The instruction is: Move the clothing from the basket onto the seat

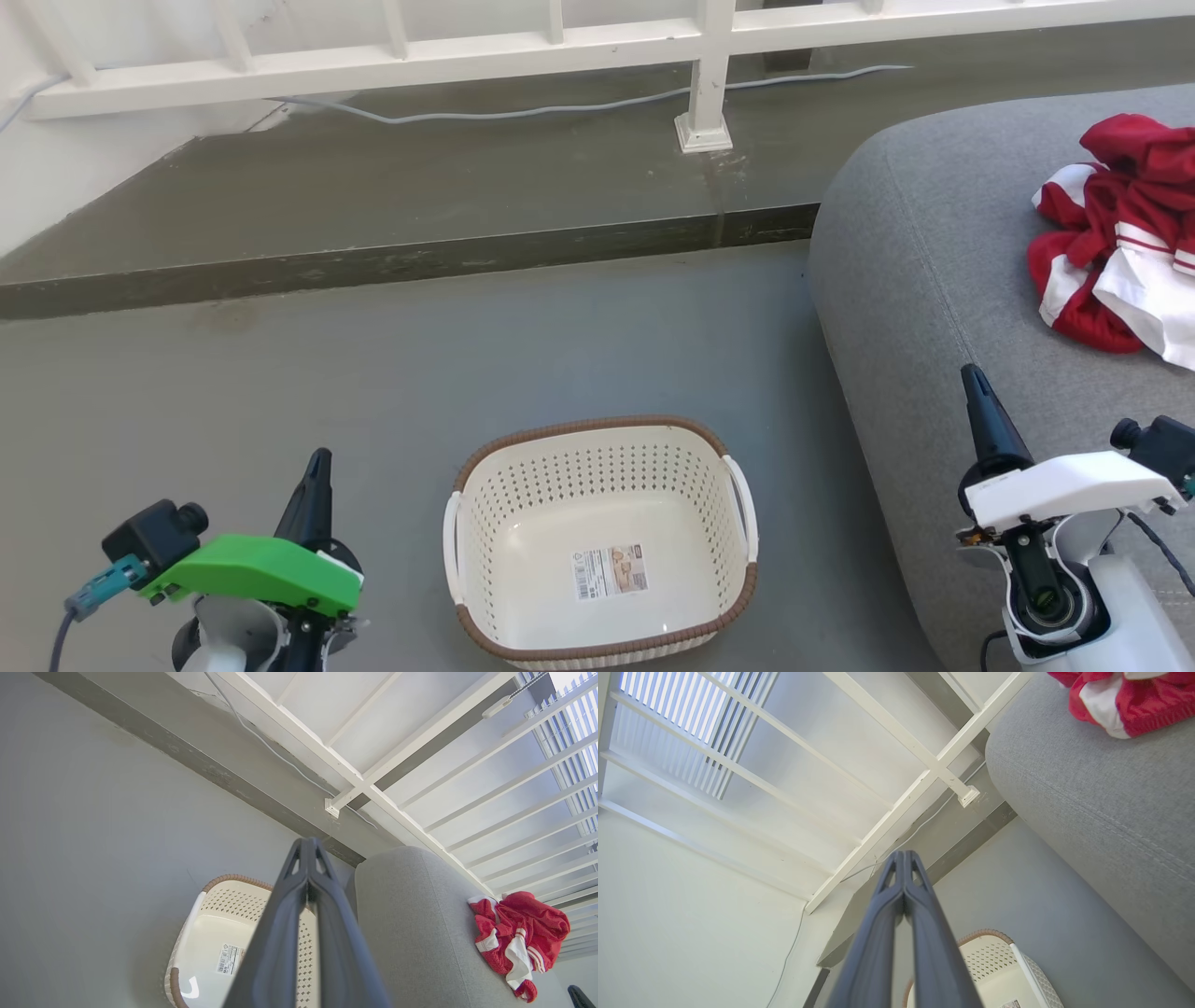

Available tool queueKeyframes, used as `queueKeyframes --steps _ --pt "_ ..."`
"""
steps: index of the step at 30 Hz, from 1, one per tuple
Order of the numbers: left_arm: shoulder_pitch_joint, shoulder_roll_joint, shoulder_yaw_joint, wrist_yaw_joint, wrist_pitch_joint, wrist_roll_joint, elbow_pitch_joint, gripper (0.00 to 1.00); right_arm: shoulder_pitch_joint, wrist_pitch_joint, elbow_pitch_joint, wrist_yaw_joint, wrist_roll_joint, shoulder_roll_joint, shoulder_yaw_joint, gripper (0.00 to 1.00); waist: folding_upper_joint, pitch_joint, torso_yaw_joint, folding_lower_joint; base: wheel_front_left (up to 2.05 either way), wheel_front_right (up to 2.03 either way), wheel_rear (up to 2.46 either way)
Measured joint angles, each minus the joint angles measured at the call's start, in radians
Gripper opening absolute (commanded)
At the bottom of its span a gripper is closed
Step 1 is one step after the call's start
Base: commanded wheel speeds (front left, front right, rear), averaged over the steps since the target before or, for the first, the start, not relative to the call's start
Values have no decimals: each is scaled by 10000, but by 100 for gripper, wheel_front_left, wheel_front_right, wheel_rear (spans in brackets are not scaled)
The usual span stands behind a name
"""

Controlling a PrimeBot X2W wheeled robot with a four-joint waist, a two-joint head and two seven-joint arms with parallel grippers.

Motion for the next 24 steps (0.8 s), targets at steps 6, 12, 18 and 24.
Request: queueKeyframes --steps 6,12,18,24 --pt "0 -12 280 -161 167 -775 36 0 0 157 48 75 759 42 -217 0 0 -38 13 0 0 0 0" --pt "0 -33 558 -261 341 -1561 67 0 -1 360 105 115 1544 96 -395 0 0 -76 25 0 0 0 0" --pt "0 -46 777 -407 470 -2307 113 0 -2 504 157 190 2339 151 -612 0 0 -114 38 0 0 0 0" --pt "0 -67 1005 -581 673 -3005 186 0 -4 686 215 255 3104 213 -813 0 0 -153 51 0 0 0 0"
